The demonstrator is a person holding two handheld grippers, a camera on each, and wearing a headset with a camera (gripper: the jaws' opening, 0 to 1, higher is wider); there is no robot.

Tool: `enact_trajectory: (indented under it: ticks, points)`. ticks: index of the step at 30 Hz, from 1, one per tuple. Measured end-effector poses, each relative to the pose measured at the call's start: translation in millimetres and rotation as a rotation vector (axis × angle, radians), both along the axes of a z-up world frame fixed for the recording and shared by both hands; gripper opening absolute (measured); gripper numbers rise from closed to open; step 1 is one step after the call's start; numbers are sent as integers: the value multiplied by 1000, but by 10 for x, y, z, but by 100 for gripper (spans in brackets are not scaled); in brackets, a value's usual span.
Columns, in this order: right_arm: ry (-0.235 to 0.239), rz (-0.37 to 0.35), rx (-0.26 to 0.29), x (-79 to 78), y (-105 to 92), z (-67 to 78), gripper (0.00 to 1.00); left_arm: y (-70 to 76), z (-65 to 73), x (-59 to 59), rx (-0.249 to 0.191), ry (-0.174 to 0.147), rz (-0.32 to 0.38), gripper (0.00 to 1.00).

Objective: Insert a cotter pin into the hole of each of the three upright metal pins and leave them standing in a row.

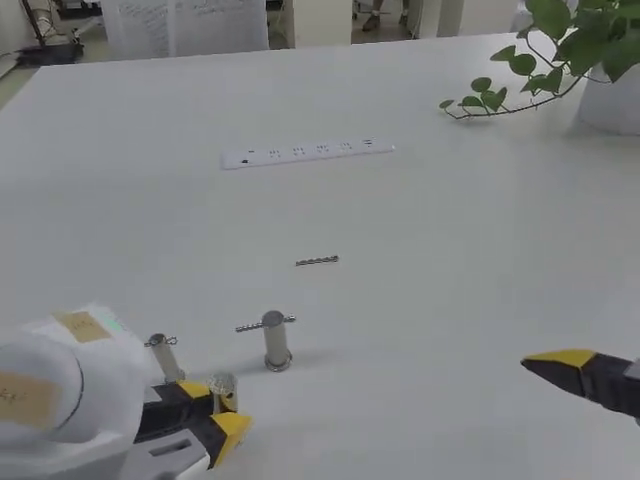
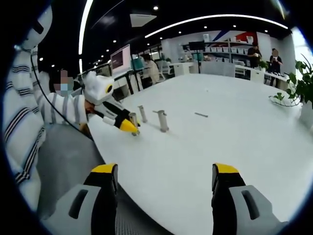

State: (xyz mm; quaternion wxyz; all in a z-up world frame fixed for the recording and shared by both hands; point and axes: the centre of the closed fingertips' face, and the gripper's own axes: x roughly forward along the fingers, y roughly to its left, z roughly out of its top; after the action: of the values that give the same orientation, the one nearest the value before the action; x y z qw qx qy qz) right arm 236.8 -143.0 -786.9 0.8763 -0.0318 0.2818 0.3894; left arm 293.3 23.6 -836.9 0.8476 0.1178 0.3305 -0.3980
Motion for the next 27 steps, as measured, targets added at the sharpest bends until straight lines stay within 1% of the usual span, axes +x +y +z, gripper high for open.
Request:
enact_trajectory:
  ticks: [3,5,8,10,11,12,14,17,20,23,25,27]
  points:
    - [1,3,-4,-2,-5,-11,80,-22,-76,-24,22,-3,-22,11]
    - [2,1,-2,-3,-7,-13,80,-27,-94,-30,20,-3,-22,11]
    - [5,1,-4,-6,-10,-26,80,-43,-115,-33,6,-1,-10,11]
    - [7,4,-8,-12,-13,-35,80,-47,-104,-32,-1,-10,-10,11]
    - [7,4,-8,-13,-14,-36,80,-43,-102,-28,3,-15,-11,11]
    - [8,3,-7,-11,-15,-37,80,-44,-104,-13,7,-26,-15,11]
    - [9,2,-5,-12,-15,-37,80,-41,-107,-1,-5,-24,-10,11]
    - [8,4,-9,-11,-17,-39,80,-35,-106,4,0,-40,-17,11]
    - [6,4,-7,-7,-14,-33,80,-21,-109,-10,-2,-41,-15,11]
    - [7,9,-9,-6,-4,-37,80,7,-112,-34,-4,-34,-9,11]
    - [7,13,-11,-8,3,-41,80,17,-111,-43,1,-42,-15,11]
    - [7,15,-10,-8,13,-35,80,25,-106,-52,0,-38,-15,11]
